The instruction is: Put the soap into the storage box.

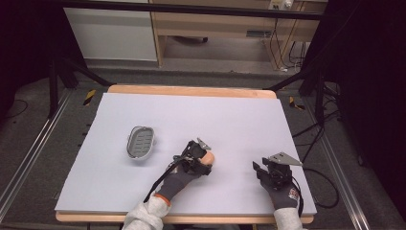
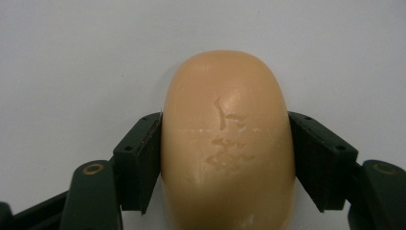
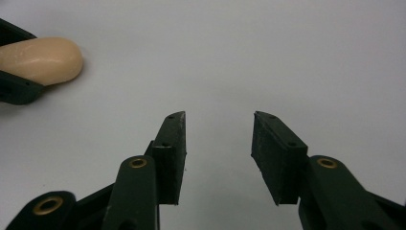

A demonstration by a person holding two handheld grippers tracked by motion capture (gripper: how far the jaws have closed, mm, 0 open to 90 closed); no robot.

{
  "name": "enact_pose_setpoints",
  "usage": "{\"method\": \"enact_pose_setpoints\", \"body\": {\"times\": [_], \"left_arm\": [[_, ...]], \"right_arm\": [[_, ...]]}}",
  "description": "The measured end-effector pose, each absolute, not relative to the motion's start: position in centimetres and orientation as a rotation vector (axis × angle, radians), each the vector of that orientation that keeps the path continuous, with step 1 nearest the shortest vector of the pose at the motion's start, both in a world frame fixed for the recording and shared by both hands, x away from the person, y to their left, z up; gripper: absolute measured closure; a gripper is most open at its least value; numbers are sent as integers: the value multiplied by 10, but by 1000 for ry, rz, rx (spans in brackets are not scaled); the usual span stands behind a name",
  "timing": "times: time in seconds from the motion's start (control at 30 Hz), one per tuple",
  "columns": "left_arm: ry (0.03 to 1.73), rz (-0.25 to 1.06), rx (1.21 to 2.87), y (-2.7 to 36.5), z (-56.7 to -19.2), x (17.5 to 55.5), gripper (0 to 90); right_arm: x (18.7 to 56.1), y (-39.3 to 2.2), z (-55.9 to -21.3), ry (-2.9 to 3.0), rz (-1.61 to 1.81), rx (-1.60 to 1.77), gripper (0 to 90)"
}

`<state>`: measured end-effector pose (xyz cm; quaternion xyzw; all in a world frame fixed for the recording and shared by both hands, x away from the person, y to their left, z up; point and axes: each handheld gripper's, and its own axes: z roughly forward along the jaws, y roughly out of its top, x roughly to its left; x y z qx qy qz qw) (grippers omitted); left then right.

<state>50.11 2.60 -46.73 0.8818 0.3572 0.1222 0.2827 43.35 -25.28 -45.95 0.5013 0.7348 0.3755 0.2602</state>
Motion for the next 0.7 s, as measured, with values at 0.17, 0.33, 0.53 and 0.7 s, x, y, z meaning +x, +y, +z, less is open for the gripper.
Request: {"method": "enact_pose_setpoints", "body": {"times": [0.17,0.33,0.53,0.7], "left_arm": [[952,320,2369,26,-467,502,313],[961,327,2374,25,-467,502,316],[970,323,2381,24,-466,503,319],[978,341,2377,25,-465,503,319]], "right_arm": [[434,-253,-460,1991,1018,1358,557],[434,-252,-460,1992,1019,1358,556],[433,-252,-459,2000,1028,1371,556],[433,-252,-460,1998,1027,1365,556]]}}
